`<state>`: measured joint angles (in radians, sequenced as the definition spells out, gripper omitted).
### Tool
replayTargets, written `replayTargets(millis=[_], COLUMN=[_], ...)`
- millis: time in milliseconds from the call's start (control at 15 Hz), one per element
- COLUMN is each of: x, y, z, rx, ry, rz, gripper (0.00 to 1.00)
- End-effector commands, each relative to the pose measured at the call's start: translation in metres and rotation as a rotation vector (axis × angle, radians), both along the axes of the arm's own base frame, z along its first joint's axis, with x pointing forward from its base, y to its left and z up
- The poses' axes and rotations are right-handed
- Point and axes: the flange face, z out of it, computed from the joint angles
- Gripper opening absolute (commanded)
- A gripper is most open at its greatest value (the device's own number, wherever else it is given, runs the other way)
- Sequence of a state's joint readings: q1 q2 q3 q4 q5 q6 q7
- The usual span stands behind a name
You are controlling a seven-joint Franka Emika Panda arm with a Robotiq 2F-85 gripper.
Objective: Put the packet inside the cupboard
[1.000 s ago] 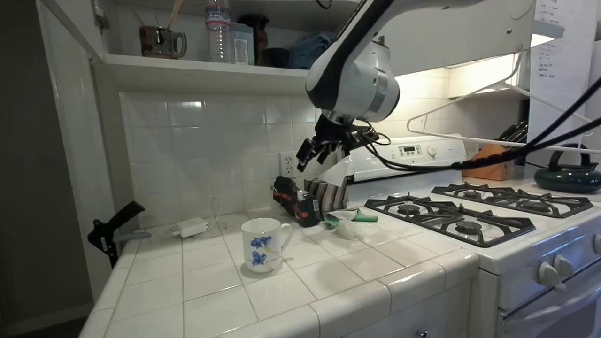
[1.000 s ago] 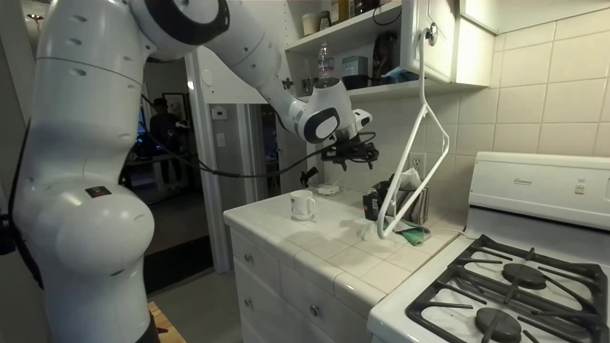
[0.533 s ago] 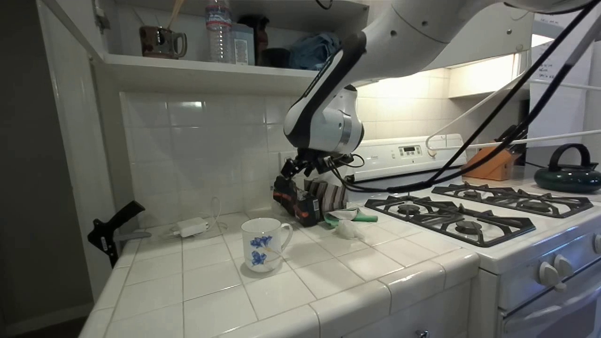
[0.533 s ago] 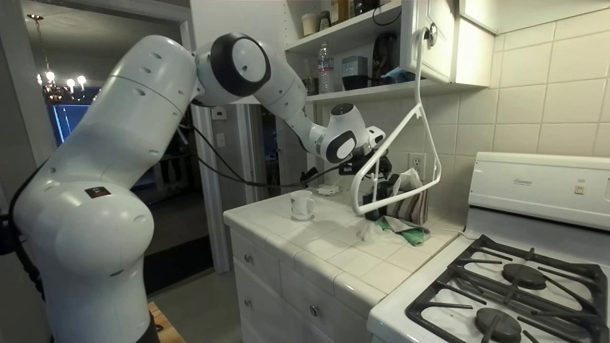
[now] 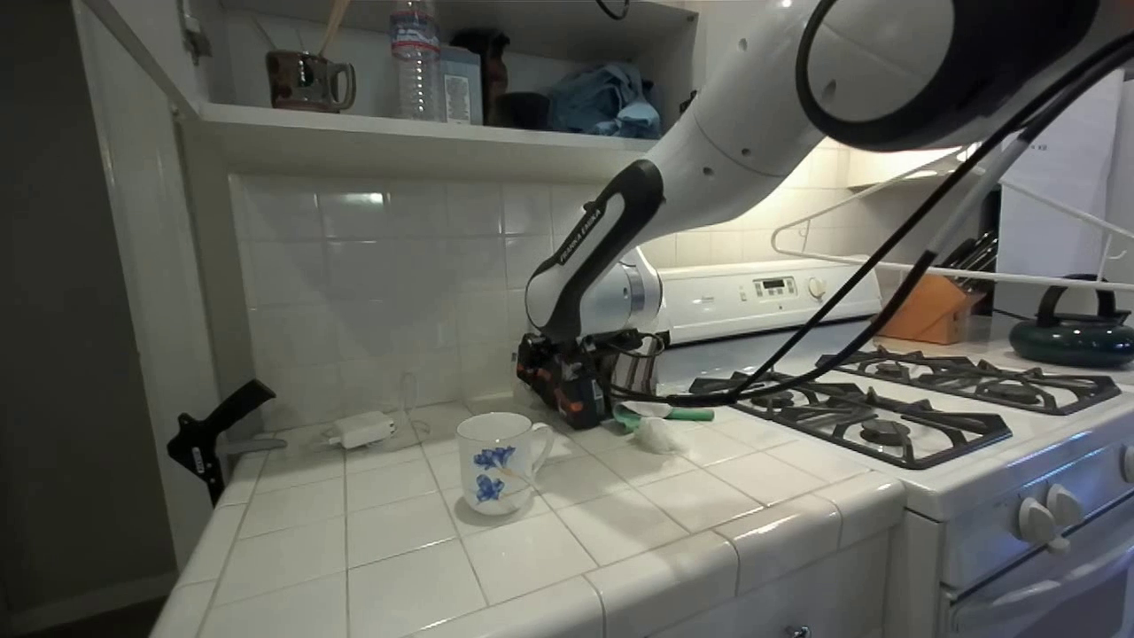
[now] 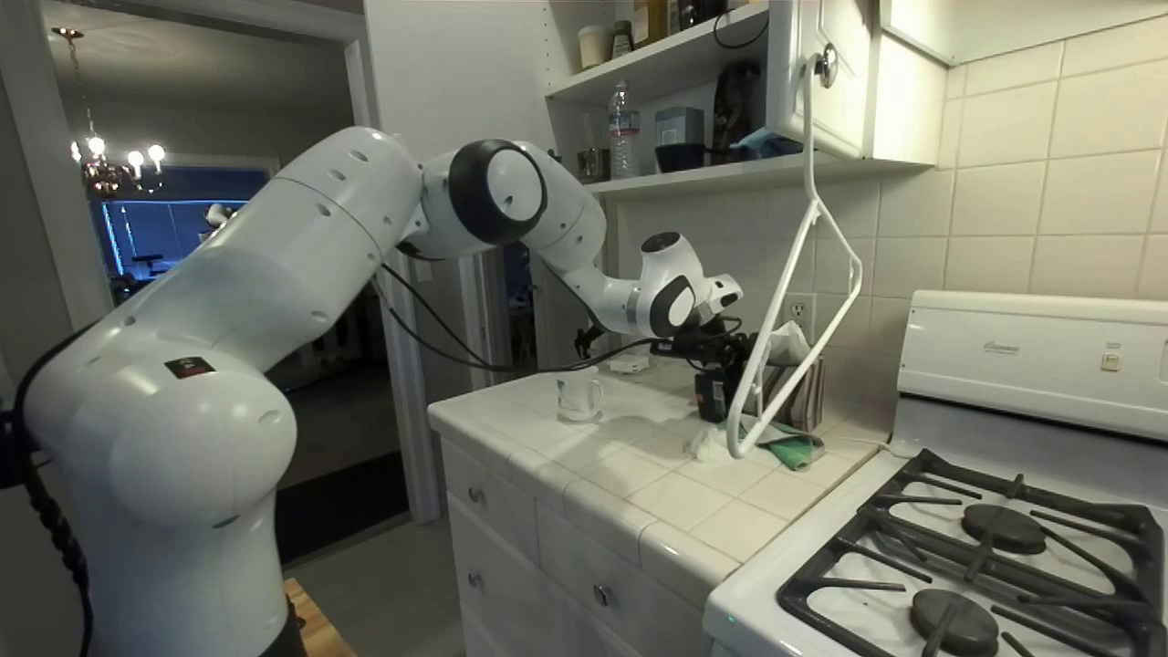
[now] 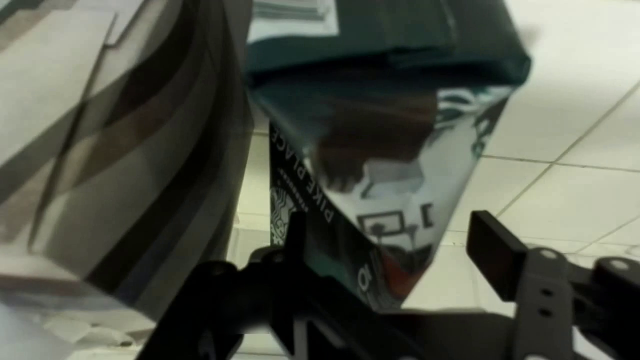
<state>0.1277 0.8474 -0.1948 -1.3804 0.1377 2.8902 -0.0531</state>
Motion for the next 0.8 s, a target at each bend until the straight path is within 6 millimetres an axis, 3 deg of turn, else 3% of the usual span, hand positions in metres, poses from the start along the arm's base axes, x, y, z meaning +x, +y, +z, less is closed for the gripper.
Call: replayTargets(millis=[0,200,467,733], x=[0.016,0.021,0.014,-0.021], y=[0.001,0.001,-0.003,-0.009], z=[-0.005,-0.003,0.015,0.031], rx=[0.013,0.019,0.028,0.067], ry=[0.017,0.023,0.014,-0.023], rz=[-0.051,-0.071,-0.056,-0.029], gripper=[0.52,0.31,0.03,0.0])
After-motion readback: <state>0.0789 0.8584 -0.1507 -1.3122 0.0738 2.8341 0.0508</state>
